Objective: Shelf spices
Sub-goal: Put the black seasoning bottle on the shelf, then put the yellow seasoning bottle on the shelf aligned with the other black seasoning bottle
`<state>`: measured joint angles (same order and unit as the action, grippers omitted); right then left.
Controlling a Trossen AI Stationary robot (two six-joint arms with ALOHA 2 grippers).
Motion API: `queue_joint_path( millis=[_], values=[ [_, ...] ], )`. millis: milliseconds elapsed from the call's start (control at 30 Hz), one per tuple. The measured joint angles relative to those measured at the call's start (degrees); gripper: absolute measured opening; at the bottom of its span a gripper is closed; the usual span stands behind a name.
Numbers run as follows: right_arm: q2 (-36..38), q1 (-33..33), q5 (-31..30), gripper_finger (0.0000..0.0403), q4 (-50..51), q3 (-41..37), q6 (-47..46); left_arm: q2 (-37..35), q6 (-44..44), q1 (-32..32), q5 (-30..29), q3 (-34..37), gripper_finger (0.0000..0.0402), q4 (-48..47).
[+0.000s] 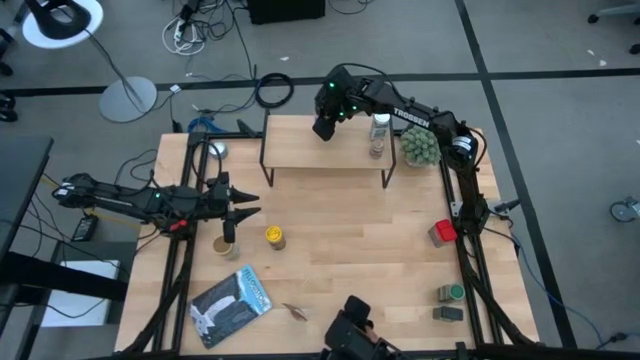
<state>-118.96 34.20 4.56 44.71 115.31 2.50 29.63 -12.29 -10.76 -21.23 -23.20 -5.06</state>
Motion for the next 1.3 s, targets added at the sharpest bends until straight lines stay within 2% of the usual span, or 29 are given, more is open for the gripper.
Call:
queue_joint_path(
  millis=[400, 833, 1000, 1167, 1300],
  values=[
    [1.28, 0.11, -0.09, 0.0254, 1.11, 0.0, 0.14, 0.0, -0.16, 0.0, 0.04, 0.0, 0.016, -0.02],
    [11.79, -1.09, -1.19, 0.0251, 9.2, 0.02, 0.13, 0.0, -0.2, 0.0, 0.04, 0.0, 0.016, -0.02],
    [16.73, -5.42, -1.58, 0.0244, 14.0, 0.05, -2.64, -0.01, -0.49, 0.0, 0.07, 0.0, 0.016, -0.06],
    [20.72, -13.03, -3.92, 0.0238, 21.93, 0.07, -8.92, 0.0, -1.92, -0.06, 0.43, 0.02, 0.016, -0.46],
    [23.57, -21.14, -9.99, 0.0231, 24.22, 0.07, -12.63, 0.0, -1.47, -0.99, 1.41, 0.04, 0.016, 1.68]
  ],
)
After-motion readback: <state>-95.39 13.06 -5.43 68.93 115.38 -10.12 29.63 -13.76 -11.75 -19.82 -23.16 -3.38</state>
